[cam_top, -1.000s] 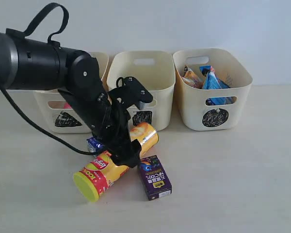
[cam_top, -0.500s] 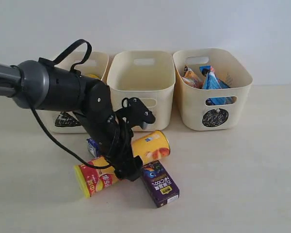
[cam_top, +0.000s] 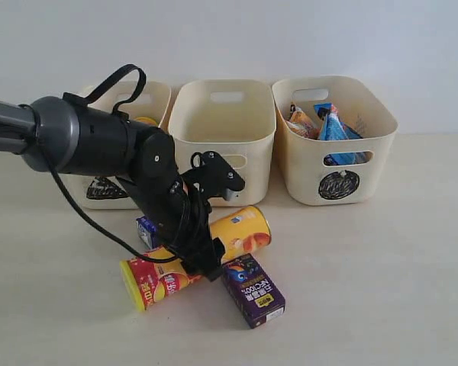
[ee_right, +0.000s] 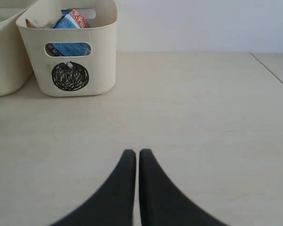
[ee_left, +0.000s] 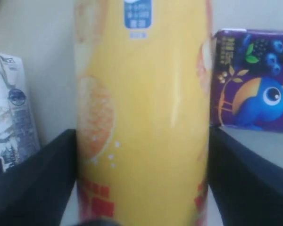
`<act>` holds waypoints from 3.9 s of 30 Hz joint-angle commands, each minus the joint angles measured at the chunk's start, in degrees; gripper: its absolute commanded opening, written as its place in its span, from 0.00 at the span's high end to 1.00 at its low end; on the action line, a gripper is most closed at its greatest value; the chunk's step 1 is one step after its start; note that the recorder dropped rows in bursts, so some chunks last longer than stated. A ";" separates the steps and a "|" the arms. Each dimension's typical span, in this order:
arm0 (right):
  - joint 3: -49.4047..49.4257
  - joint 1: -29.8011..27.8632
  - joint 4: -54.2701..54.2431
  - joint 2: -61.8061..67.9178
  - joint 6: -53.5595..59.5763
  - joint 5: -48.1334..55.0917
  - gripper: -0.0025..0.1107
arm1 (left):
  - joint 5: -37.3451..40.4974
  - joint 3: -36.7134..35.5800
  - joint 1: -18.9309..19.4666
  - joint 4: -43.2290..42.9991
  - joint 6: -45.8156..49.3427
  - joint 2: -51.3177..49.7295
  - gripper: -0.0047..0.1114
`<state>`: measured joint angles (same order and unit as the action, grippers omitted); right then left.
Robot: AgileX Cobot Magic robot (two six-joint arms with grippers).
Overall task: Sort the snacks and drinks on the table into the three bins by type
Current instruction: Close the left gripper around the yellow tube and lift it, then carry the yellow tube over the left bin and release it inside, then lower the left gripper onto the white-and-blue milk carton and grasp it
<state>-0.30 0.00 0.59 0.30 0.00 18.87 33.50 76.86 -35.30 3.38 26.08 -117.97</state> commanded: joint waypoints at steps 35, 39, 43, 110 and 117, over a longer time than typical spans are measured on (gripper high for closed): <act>0.30 0.00 0.03 -0.30 0.00 -0.21 0.98 | 0.23 10.78 11.42 0.20 -14.24 19.23 0.93; 0.30 0.00 0.03 -0.30 0.00 -0.21 0.98 | -3.53 12.03 14.29 0.20 -14.50 17.96 0.93; 0.30 0.00 0.03 -0.30 0.00 -0.21 0.98 | -4.59 15.47 16.81 0.20 -14.50 14.84 0.93; 0.30 0.00 0.03 -0.30 0.00 -0.39 0.98 | 16.12 26.30 23.14 3.79 2.81 6.40 0.93; 0.30 0.00 0.03 -0.30 0.00 -0.39 0.98 | 16.34 16.11 20.69 11.25 10.94 9.99 0.93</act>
<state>-0.30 0.00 0.59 0.30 0.00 18.87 49.70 96.12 -13.31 12.61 34.51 -109.76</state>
